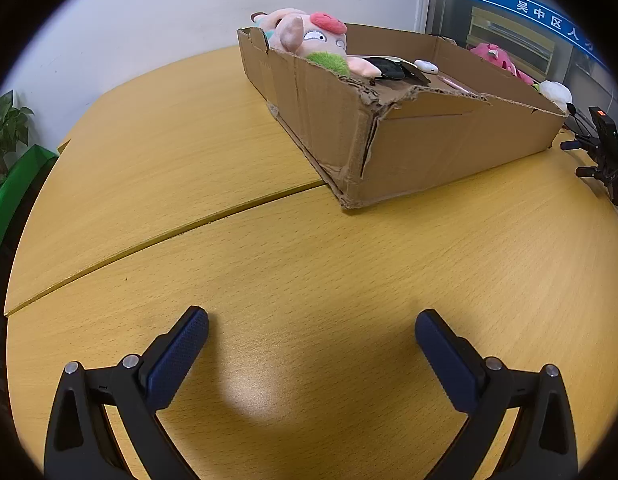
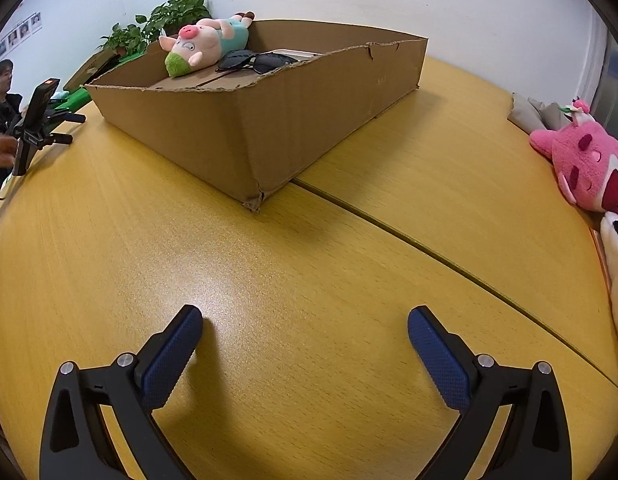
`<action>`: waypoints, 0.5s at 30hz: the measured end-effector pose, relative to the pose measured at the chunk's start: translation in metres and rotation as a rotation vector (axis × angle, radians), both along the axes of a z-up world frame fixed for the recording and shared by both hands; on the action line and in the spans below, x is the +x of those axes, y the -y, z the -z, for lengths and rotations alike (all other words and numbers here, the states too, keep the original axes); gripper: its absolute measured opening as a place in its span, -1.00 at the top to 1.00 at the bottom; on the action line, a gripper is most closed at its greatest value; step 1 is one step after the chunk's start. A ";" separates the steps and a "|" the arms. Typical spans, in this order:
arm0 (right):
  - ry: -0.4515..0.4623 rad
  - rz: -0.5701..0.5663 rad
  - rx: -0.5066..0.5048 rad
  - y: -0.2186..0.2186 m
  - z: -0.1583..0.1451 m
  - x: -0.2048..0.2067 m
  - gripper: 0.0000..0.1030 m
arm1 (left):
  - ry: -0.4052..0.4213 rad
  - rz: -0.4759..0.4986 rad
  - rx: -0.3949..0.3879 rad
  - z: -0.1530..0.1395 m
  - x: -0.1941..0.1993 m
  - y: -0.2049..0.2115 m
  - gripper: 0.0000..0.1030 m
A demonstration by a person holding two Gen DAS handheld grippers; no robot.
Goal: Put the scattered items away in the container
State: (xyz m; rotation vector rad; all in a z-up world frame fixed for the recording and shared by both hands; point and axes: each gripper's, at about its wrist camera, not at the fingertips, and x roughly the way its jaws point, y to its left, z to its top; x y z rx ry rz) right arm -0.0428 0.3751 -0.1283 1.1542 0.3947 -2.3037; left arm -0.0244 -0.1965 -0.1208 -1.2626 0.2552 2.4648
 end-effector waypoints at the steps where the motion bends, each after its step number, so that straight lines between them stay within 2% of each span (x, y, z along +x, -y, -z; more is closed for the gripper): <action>1: 0.000 0.000 0.000 0.000 0.000 0.000 -1.00 | 0.000 0.000 0.000 0.000 0.000 0.000 -1.00; 15: 0.002 -0.002 -0.002 -0.002 0.001 -0.001 -1.00 | -0.002 0.000 0.000 0.001 0.000 -0.001 -1.00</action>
